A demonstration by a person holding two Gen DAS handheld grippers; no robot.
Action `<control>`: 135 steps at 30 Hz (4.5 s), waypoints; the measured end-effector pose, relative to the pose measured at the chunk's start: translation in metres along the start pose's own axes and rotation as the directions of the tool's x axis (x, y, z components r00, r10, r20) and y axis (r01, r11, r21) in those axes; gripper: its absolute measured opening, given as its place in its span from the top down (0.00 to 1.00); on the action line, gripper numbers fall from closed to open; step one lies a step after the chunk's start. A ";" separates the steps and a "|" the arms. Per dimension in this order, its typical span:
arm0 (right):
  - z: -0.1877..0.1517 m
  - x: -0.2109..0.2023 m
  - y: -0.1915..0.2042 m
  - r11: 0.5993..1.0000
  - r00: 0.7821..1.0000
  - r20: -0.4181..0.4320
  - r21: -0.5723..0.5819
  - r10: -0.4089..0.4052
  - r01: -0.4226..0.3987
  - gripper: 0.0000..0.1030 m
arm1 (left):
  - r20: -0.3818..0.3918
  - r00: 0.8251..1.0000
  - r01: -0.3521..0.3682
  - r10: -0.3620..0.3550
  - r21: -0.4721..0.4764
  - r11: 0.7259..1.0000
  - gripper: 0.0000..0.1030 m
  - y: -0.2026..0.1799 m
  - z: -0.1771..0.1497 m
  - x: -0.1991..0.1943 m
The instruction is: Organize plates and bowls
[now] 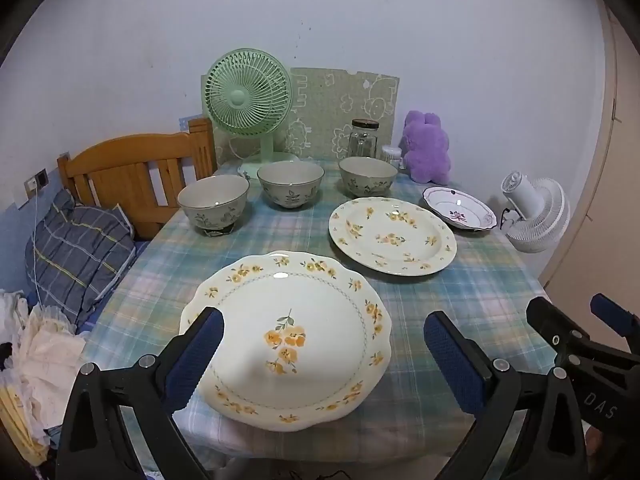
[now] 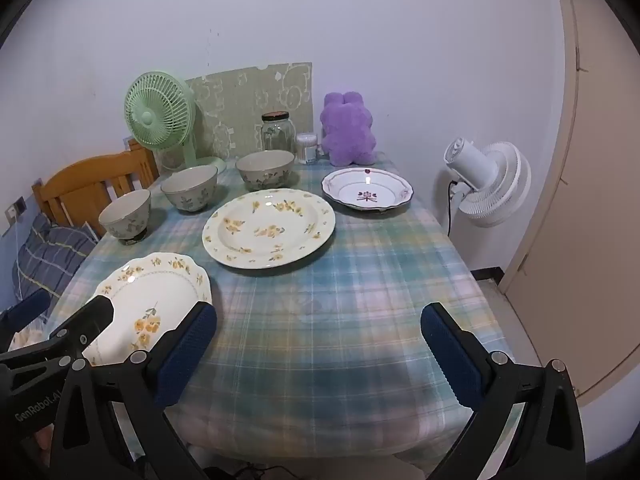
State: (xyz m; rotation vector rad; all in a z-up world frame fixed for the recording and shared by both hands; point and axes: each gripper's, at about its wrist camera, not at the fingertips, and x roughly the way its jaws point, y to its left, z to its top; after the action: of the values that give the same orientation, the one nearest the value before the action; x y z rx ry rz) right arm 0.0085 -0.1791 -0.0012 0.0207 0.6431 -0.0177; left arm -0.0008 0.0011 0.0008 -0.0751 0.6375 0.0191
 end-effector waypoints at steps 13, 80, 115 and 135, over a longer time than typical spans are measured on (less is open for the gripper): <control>0.004 -0.009 0.005 0.998 0.999 0.025 -0.044 -0.037 0.038 0.00 | 0.019 1.000 -0.025 0.025 -0.016 1.000 0.03 -0.001 0.004 -0.005; 0.005 0.000 -0.012 1.000 1.000 0.009 0.019 -0.006 0.006 0.00 | 0.010 0.999 -0.046 0.045 0.078 0.996 0.07 -0.019 0.007 0.003; 0.035 0.084 0.094 1.000 0.980 -0.197 0.016 -0.001 0.005 0.09 | -0.187 0.980 -0.047 0.064 0.094 0.994 0.16 0.079 0.038 0.094; -0.004 0.160 0.148 0.999 0.881 -0.471 -0.029 -0.036 0.026 0.29 | -0.463 0.886 0.026 0.021 0.095 0.995 0.32 0.105 0.006 0.161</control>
State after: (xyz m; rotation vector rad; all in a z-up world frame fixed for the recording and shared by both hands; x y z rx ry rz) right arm 0.1376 -0.0331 -0.0987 -0.0072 1.1343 -0.0371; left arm 0.1274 0.1049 -0.0968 0.0173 1.1188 -0.0343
